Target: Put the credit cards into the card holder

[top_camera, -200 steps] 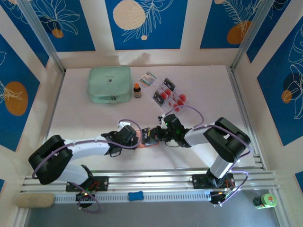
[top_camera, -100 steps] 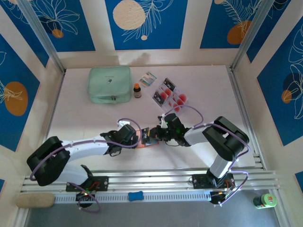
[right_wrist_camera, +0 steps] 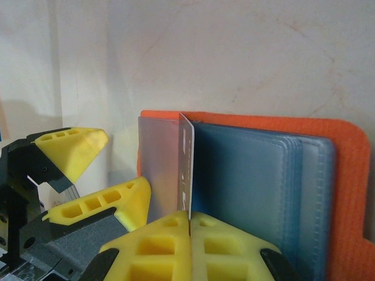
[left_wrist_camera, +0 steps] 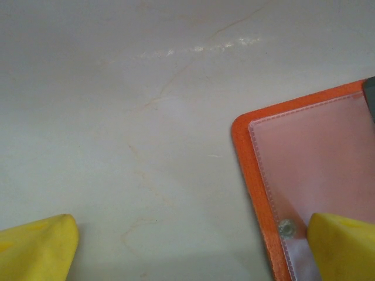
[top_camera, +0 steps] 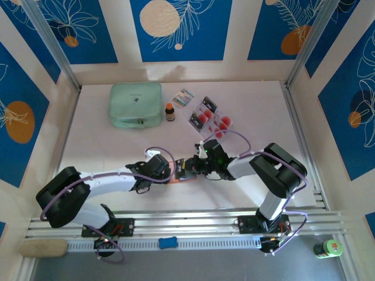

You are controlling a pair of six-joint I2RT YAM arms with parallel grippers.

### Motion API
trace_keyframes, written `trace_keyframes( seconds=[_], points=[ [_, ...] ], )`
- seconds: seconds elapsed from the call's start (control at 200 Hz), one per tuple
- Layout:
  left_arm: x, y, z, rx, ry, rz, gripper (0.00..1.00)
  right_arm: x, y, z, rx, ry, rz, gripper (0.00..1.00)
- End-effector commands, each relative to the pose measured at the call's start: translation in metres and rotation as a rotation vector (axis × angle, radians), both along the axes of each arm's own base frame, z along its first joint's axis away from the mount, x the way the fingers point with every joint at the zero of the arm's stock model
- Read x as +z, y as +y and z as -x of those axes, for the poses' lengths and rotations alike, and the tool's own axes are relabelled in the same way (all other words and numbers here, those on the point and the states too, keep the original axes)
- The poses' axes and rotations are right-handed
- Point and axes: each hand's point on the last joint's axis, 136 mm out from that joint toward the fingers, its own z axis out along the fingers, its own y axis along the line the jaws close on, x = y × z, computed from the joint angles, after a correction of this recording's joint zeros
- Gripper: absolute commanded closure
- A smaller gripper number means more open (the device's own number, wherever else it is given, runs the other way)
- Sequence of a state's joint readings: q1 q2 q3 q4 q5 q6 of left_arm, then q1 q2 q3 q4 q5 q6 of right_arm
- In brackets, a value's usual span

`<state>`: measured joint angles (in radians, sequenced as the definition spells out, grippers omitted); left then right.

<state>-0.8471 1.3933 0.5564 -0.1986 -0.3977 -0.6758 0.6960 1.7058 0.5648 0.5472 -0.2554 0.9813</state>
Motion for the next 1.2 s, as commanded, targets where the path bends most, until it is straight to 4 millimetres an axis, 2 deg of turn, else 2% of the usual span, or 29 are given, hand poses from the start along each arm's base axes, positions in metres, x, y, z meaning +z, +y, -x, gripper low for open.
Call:
trace_keyframes(
  seconds=[0.0, 0.6, 1.195],
  points=[
    [-0.006, 0.008, 0.0, 0.021, 0.012, -0.031, 0.0, -0.009, -0.003, 0.007, 0.015, 0.051, 0.028, 1.0],
    [-0.008, 0.005, -0.001, 0.012, 0.014, -0.027, 0.0, -0.015, -0.013, 0.014, -0.001, 0.092, 0.076, 1.0],
    [-0.007, 0.004, -0.001, 0.009, 0.013, -0.021, 0.0, -0.025, -0.005, 0.018, 0.036, 0.14, 0.086, 1.0]
  ],
)
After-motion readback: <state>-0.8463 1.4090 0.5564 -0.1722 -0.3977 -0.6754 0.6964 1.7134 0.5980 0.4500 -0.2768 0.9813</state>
